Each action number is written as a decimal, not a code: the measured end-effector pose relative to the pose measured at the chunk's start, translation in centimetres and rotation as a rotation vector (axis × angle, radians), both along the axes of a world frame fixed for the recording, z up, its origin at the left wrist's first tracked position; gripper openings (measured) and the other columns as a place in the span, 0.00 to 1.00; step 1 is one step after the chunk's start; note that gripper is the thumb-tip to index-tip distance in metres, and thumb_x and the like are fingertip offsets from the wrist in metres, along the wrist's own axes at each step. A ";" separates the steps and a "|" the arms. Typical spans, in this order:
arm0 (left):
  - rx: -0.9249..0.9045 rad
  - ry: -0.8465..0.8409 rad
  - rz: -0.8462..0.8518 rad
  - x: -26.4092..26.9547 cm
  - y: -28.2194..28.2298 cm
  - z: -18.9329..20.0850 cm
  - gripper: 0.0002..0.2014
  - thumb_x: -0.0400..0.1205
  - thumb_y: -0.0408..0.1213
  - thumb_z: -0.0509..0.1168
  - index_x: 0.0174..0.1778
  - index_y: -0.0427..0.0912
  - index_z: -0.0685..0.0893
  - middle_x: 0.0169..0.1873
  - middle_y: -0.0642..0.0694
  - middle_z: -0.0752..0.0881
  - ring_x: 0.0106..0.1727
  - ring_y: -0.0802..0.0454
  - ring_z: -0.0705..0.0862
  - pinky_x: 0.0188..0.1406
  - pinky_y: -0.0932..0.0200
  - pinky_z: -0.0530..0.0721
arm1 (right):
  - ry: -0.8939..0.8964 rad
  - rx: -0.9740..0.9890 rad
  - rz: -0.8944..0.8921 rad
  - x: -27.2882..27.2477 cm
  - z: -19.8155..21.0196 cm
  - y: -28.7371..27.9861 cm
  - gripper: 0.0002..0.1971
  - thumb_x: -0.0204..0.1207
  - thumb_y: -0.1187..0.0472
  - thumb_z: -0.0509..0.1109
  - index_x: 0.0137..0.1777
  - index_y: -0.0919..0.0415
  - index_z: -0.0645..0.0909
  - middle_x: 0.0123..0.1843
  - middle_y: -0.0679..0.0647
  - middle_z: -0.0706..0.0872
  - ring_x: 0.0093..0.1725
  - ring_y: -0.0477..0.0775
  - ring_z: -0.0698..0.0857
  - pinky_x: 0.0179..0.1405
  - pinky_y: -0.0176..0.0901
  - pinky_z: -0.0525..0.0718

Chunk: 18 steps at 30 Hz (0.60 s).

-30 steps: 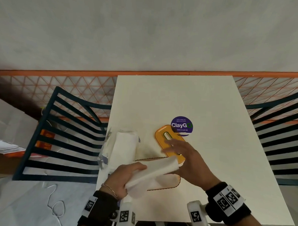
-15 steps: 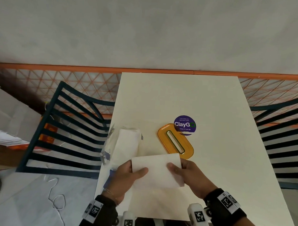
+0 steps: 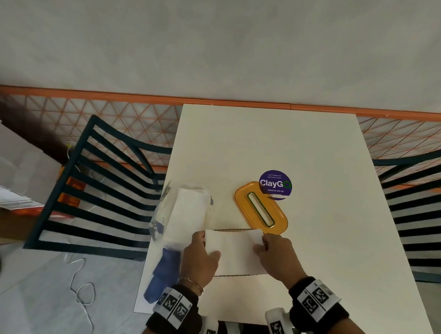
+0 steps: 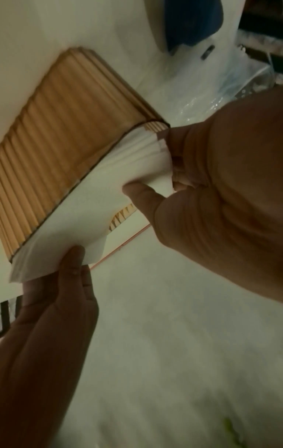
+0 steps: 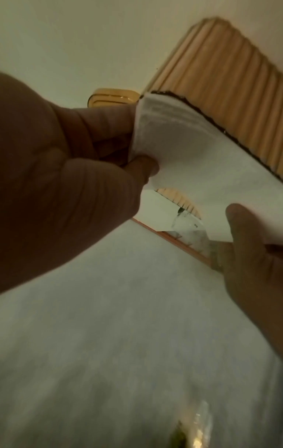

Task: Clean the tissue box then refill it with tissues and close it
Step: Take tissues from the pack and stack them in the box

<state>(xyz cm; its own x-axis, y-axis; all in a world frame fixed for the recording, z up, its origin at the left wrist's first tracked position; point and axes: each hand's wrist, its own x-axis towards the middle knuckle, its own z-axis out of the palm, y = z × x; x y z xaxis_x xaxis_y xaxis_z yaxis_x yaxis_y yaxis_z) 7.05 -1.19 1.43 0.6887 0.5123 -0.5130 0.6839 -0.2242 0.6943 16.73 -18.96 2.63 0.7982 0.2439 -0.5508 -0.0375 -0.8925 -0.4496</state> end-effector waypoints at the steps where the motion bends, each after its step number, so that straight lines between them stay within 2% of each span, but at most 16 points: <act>1: 0.021 -0.006 -0.006 0.0 -0.1 0.0 0.27 0.78 0.33 0.76 0.71 0.42 0.74 0.61 0.45 0.89 0.61 0.47 0.89 0.60 0.55 0.90 | -0.009 -0.017 -0.001 -0.1 0.0 0.2 0.09 0.85 0.54 0.67 0.49 0.59 0.84 0.42 0.51 0.85 0.41 0.51 0.83 0.41 0.39 0.80; 4: 0.076 -0.027 -0.027 -0.2 -0.1 0.1 0.32 0.76 0.34 0.78 0.73 0.44 0.71 0.65 0.43 0.87 0.63 0.45 0.88 0.61 0.51 0.91 | -0.044 -0.080 -0.028 -0.4 0.0 0.6 0.11 0.82 0.52 0.71 0.55 0.58 0.85 0.48 0.52 0.88 0.45 0.53 0.87 0.48 0.44 0.88; 7: 0.133 -0.042 -0.053 -0.5 0.3 0.1 0.37 0.74 0.35 0.80 0.76 0.47 0.69 0.69 0.44 0.84 0.66 0.46 0.87 0.60 0.55 0.90 | -0.134 -0.147 -0.008 -0.8 0.6 0.7 0.19 0.78 0.51 0.76 0.65 0.57 0.81 0.57 0.53 0.89 0.51 0.56 0.89 0.50 0.43 0.88; 9: 0.265 -0.041 -0.121 -0.7 0.5 0.5 0.35 0.75 0.39 0.79 0.76 0.50 0.71 0.72 0.49 0.79 0.65 0.49 0.86 0.53 0.63 0.88 | -0.230 -0.142 0.051 -1.0 0.8 0.4 0.28 0.74 0.52 0.82 0.70 0.56 0.77 0.61 0.53 0.87 0.53 0.55 0.90 0.49 0.42 0.87; 11: 0.426 -0.061 -0.243 -1.0 0.6 1.1 0.32 0.76 0.43 0.78 0.74 0.54 0.74 0.72 0.55 0.75 0.65 0.54 0.83 0.44 0.69 0.80 | -0.277 -0.067 0.134 -1.1 0.6 -0.1 0.30 0.72 0.56 0.84 0.72 0.53 0.77 0.64 0.51 0.86 0.53 0.52 0.90 0.49 0.40 0.89; 12: 0.474 -0.086 -0.325 -1.0 0.6 1.2 0.30 0.76 0.45 0.78 0.73 0.55 0.75 0.71 0.57 0.74 0.67 0.56 0.80 0.46 0.71 0.77 | -0.276 -0.041 0.189 -1.1 0.4 -0.3 0.29 0.72 0.59 0.84 0.72 0.52 0.79 0.64 0.50 0.85 0.54 0.51 0.90 0.50 0.39 0.89; 14: 0.501 -0.131 -0.515 -1.0 0.6 0.7 0.26 0.77 0.44 0.77 0.72 0.57 0.79 0.72 0.59 0.75 0.72 0.58 0.75 0.54 0.71 0.78 | -0.253 -0.040 0.298 -1.1 0.1 -0.7 0.27 0.73 0.63 0.81 0.72 0.51 0.81 0.65 0.48 0.83 0.58 0.51 0.87 0.55 0.40 0.88; 16: 0.469 -0.125 -0.661 -1.1 0.7 -0.6 0.26 0.78 0.40 0.76 0.72 0.56 0.81 0.77 0.57 0.73 0.78 0.57 0.70 0.68 0.63 0.80 | -0.273 -0.068 0.393 -1.3 -0.1 -0.7 0.26 0.75 0.65 0.78 0.73 0.52 0.81 0.68 0.48 0.82 0.62 0.53 0.85 0.60 0.41 0.87; 18: 0.434 -0.092 -0.700 -1.0 0.9 -1.7 0.28 0.78 0.37 0.76 0.74 0.55 0.80 0.81 0.55 0.69 0.83 0.56 0.65 0.74 0.58 0.78 | -0.296 -0.104 0.465 -1.4 -0.1 -0.3 0.23 0.77 0.66 0.75 0.72 0.53 0.82 0.69 0.48 0.81 0.63 0.53 0.84 0.61 0.42 0.86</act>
<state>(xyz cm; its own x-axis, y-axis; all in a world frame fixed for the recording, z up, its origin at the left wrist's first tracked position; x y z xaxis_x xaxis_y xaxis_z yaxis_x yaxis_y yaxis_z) 6.05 -0.29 -0.31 0.9515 0.0888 -0.2946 0.2312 -0.8382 0.4940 15.37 -19.31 2.55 0.7442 0.5633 -0.3591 0.4848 -0.8252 -0.2898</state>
